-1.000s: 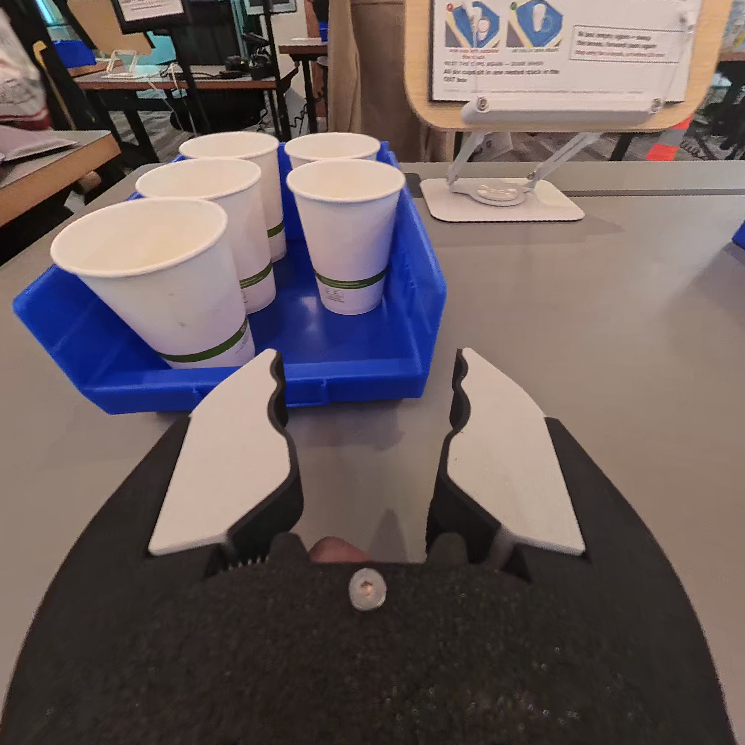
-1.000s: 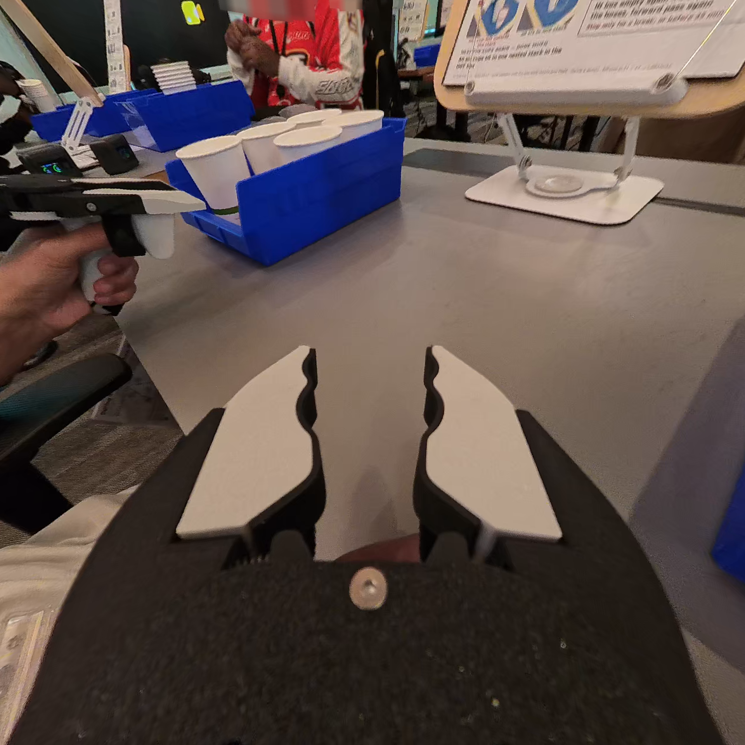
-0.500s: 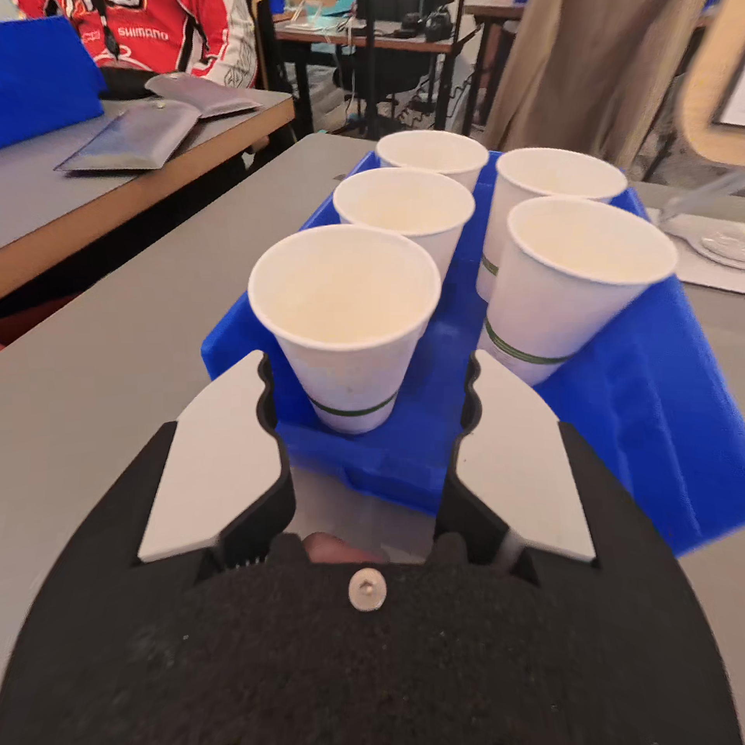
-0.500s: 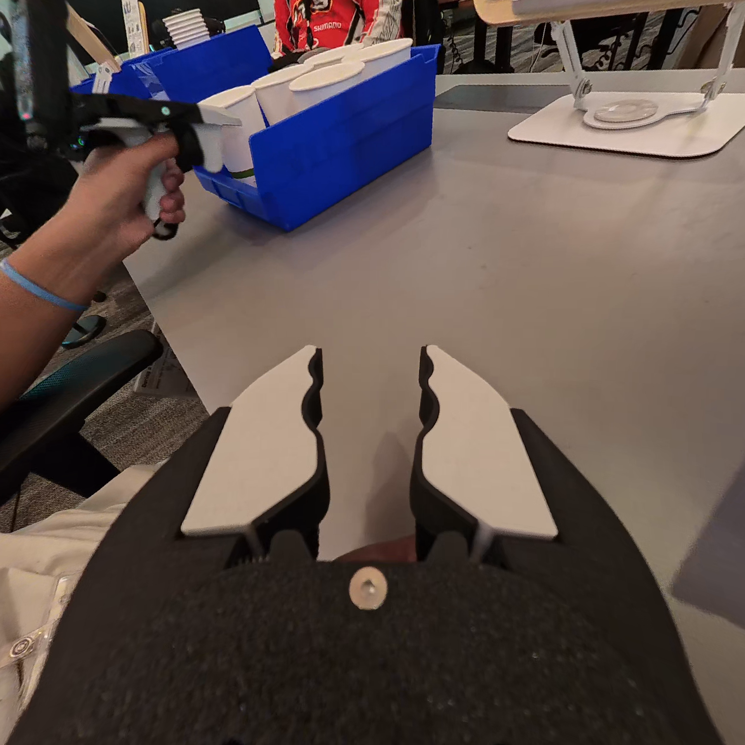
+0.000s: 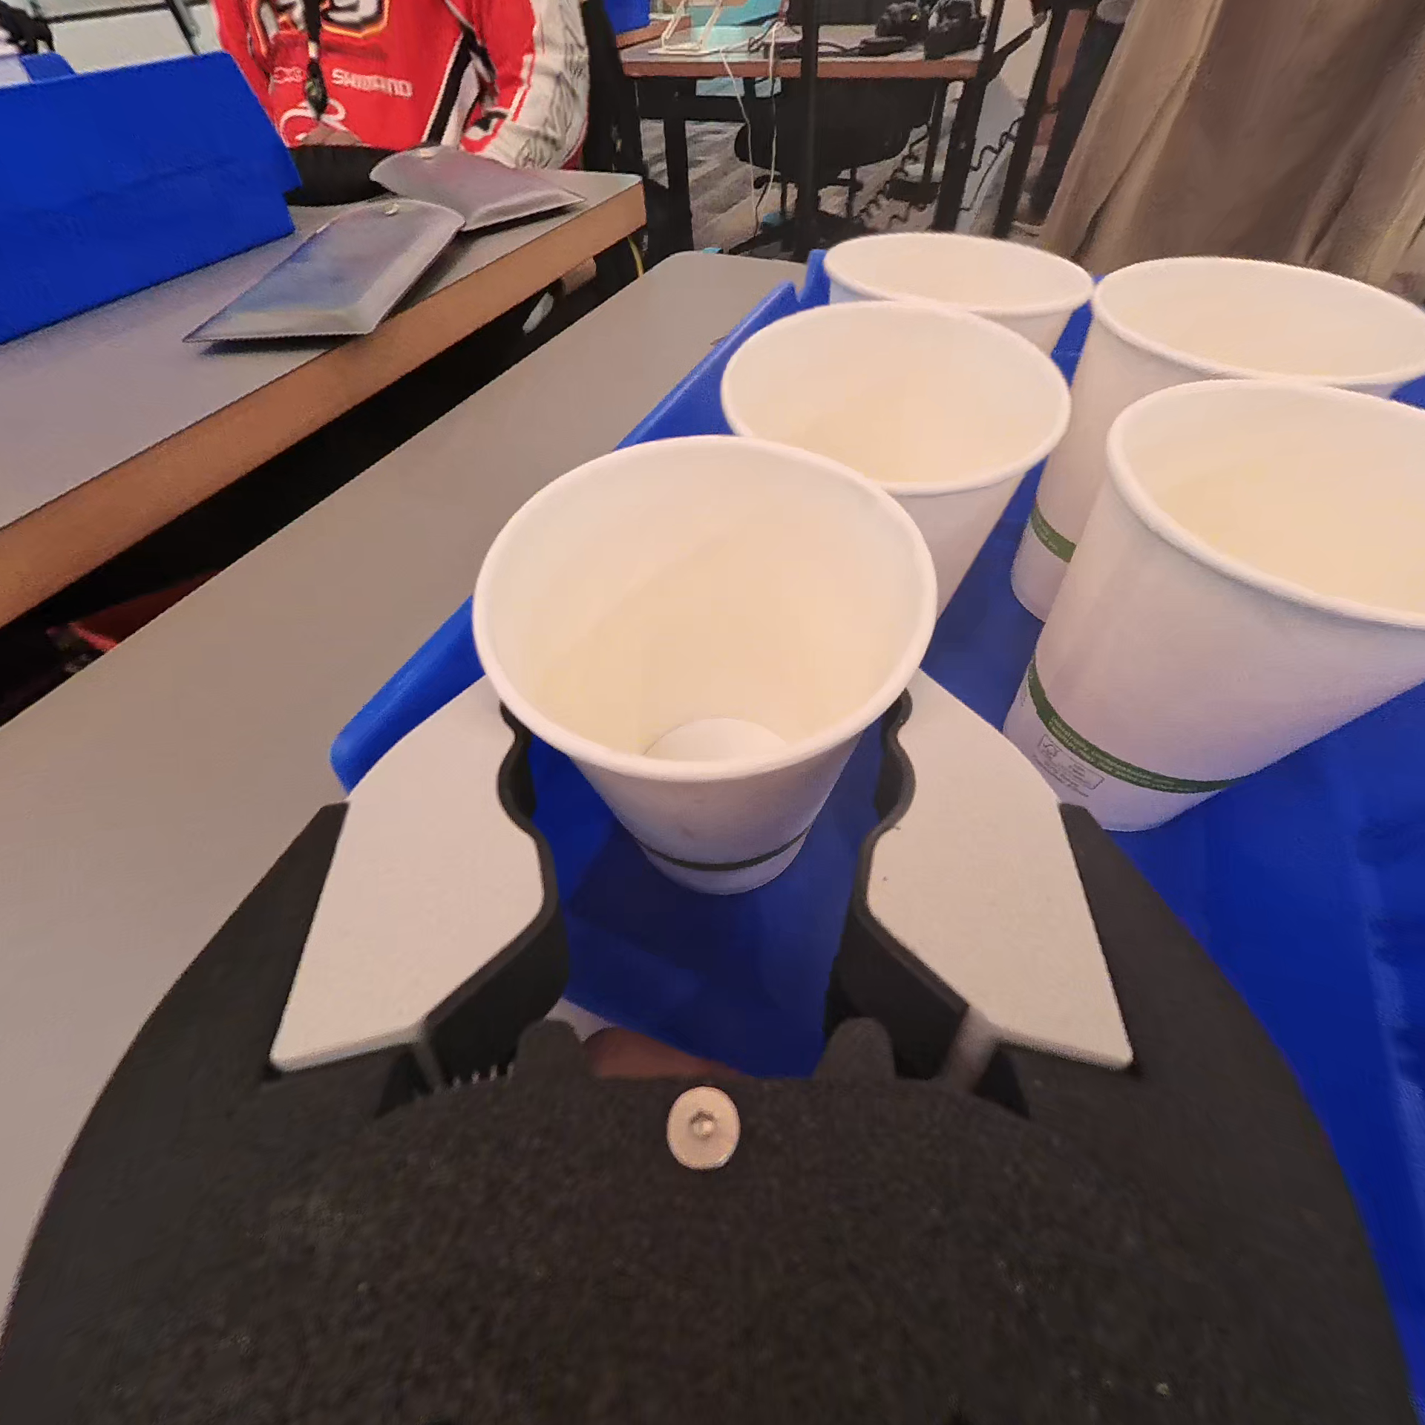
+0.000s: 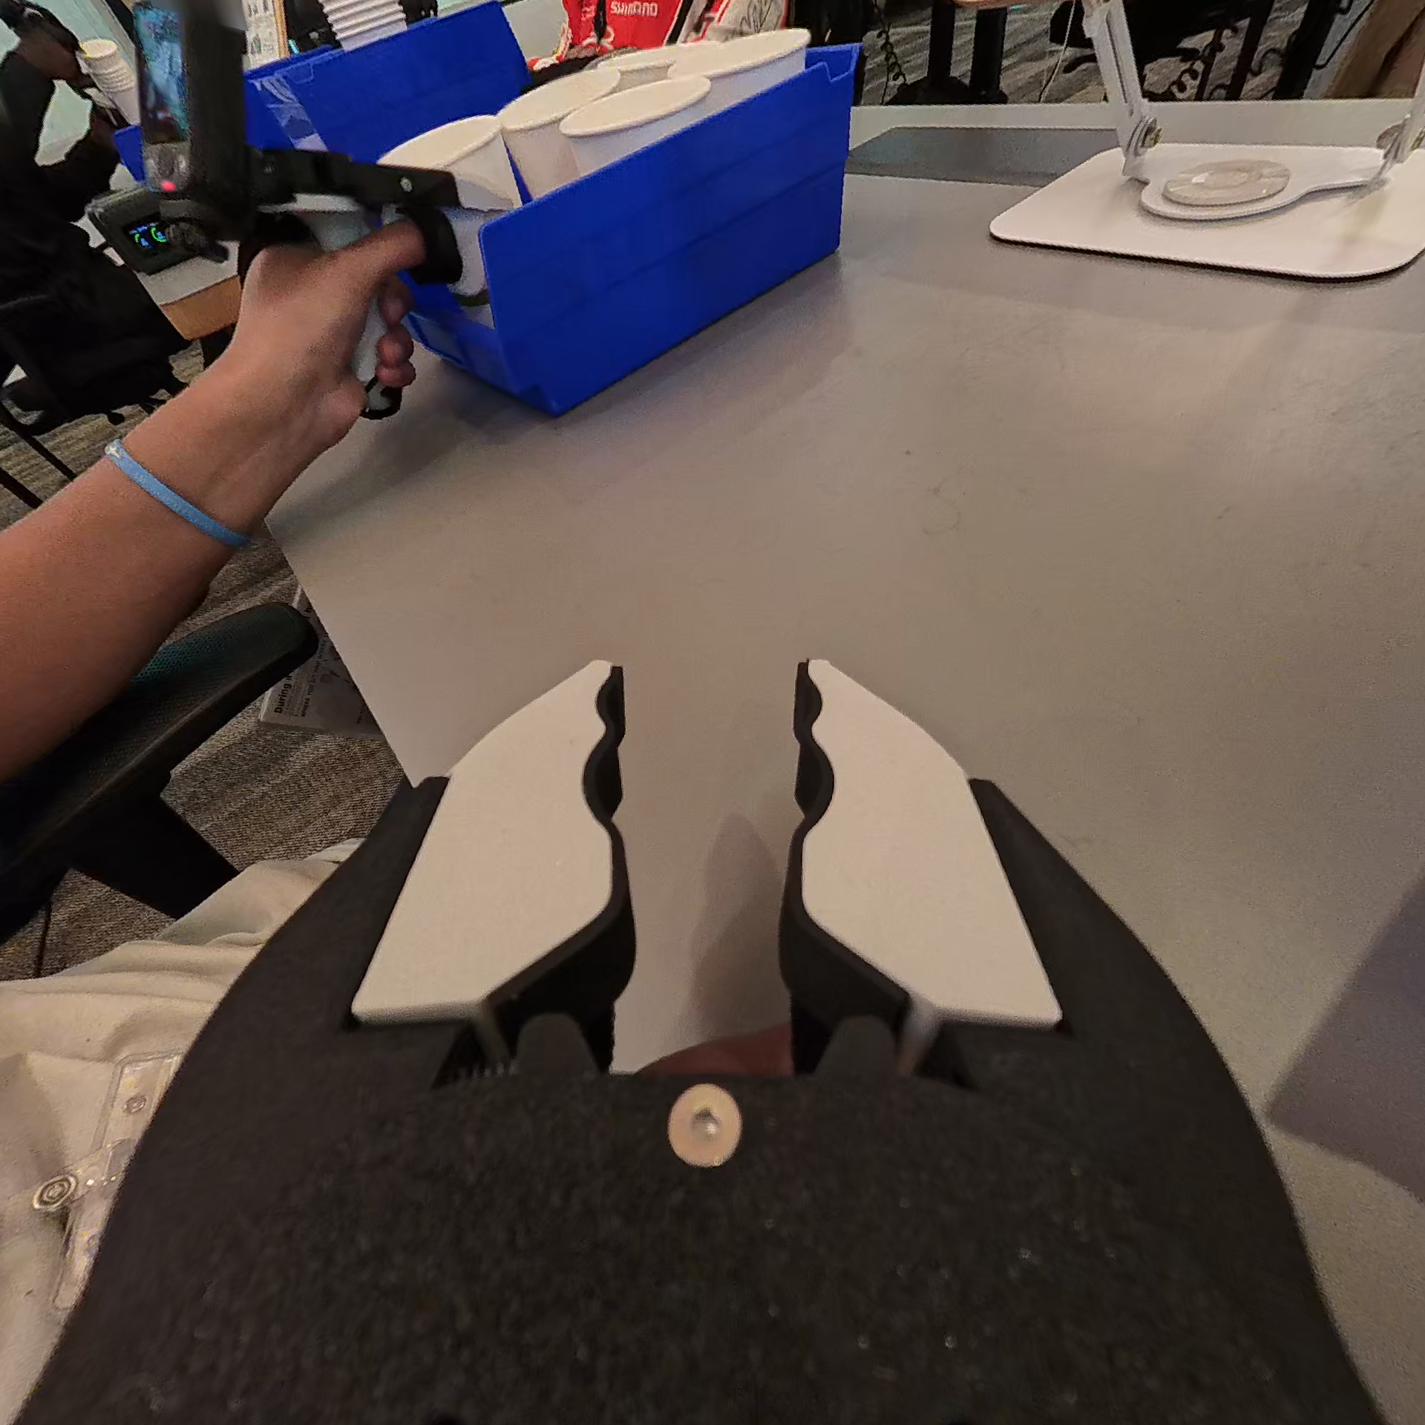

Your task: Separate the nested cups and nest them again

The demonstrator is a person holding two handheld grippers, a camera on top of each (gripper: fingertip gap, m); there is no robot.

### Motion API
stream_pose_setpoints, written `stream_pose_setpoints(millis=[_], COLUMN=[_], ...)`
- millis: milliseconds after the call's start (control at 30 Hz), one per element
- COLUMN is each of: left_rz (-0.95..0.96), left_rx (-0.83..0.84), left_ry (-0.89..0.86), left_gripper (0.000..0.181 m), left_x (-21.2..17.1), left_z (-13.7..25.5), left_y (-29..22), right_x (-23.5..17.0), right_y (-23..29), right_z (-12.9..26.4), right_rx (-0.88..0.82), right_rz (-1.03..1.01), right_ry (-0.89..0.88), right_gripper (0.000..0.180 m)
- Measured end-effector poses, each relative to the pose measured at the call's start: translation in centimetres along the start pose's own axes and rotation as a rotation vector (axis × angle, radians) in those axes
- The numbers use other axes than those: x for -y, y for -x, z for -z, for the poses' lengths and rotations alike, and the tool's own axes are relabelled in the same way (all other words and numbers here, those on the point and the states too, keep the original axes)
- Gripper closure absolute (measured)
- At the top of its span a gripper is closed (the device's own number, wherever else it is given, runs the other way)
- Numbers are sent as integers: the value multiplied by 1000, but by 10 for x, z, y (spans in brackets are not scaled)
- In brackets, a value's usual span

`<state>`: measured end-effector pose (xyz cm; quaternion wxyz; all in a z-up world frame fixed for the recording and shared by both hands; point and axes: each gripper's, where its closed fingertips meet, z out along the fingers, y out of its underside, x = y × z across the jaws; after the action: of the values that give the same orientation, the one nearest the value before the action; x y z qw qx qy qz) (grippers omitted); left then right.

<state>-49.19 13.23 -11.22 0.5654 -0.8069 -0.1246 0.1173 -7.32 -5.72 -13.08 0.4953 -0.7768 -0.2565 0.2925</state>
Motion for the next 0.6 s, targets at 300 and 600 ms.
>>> stream_pose_setpoints(millis=[300, 600], left_rz=[-15, -145], left_rx=[-323, -747], left_ry=[-75, -174], left_gripper=[95, 97], left_x=[12, 58], left_z=[35, 115], left_y=[-10, -38], right_x=[10, 29], right_y=[-11, -3], right_z=[8, 16], right_rx=[9, 154], right_rz=[-18, -66], right_ry=[-37, -97], right_gripper=[138, 137])
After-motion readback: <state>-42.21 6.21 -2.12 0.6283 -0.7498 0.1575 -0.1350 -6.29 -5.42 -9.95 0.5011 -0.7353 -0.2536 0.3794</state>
